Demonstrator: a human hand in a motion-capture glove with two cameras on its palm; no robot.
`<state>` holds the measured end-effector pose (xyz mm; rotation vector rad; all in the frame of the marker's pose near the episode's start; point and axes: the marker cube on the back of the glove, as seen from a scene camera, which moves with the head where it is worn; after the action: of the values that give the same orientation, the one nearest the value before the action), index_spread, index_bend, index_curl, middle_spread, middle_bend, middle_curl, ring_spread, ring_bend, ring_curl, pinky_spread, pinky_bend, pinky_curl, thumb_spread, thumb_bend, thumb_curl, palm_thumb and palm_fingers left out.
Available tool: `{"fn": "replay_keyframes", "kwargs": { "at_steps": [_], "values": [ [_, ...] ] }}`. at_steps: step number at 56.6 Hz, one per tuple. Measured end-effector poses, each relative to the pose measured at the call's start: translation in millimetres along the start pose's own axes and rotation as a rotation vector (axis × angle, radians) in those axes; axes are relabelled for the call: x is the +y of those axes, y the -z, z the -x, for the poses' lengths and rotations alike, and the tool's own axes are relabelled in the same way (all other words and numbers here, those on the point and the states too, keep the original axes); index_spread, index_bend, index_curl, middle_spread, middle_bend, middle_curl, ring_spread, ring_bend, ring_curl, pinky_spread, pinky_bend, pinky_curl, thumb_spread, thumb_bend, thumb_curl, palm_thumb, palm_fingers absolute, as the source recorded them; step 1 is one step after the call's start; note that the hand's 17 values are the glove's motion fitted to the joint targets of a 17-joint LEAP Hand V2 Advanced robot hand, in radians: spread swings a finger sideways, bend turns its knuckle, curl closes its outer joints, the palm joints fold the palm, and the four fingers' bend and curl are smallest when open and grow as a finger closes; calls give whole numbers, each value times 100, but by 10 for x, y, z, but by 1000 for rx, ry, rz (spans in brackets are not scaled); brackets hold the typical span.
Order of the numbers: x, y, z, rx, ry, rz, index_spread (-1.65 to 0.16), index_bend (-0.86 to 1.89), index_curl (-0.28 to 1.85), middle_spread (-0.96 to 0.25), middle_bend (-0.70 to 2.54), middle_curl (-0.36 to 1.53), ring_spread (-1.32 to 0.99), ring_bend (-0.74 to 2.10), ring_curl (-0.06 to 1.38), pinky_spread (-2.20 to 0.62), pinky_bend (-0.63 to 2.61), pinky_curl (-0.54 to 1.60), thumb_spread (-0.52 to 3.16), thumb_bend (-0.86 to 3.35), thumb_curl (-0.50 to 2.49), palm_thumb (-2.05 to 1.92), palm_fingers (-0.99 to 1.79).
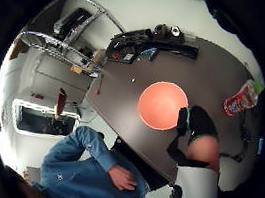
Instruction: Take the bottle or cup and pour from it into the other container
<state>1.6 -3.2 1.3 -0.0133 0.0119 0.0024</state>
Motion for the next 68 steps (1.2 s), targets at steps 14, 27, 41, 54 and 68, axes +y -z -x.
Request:
{"fn": "replay_keyframes", "kwargs": {
  "at_steps": [14, 27, 41, 54, 68],
  "values": [
    [-150, -140, 100, -23, -25, 74, -24, 20, 22, 4, 26, 19, 8, 28, 15, 23, 19, 16, 76, 34, 26, 76, 39],
    [-252, -129, 177, 11, 6, 81, -26, 18, 28, 4, 23, 25, 10, 27, 19, 25, 18, 21, 88, 22, 34, 81, 38],
    [-280, -104, 71, 26, -4, 75, -27, 17, 31, 5, 22, 29, 10, 27, 22, 26, 18, 24, 93, 12, 40, 86, 36],
    [-205, -61, -164, 36, -6, 31, -28, 16, 32, 5, 21, 32, 10, 27, 24, 26, 18, 26, 95, 4, 43, 89, 35],
    [-60, 38, -493, 13, -26, -54, -31, 12, 27, 6, 19, 32, 11, 32, 27, 26, 25, 30, 96, -2, 46, 88, 26]
  ]
}}
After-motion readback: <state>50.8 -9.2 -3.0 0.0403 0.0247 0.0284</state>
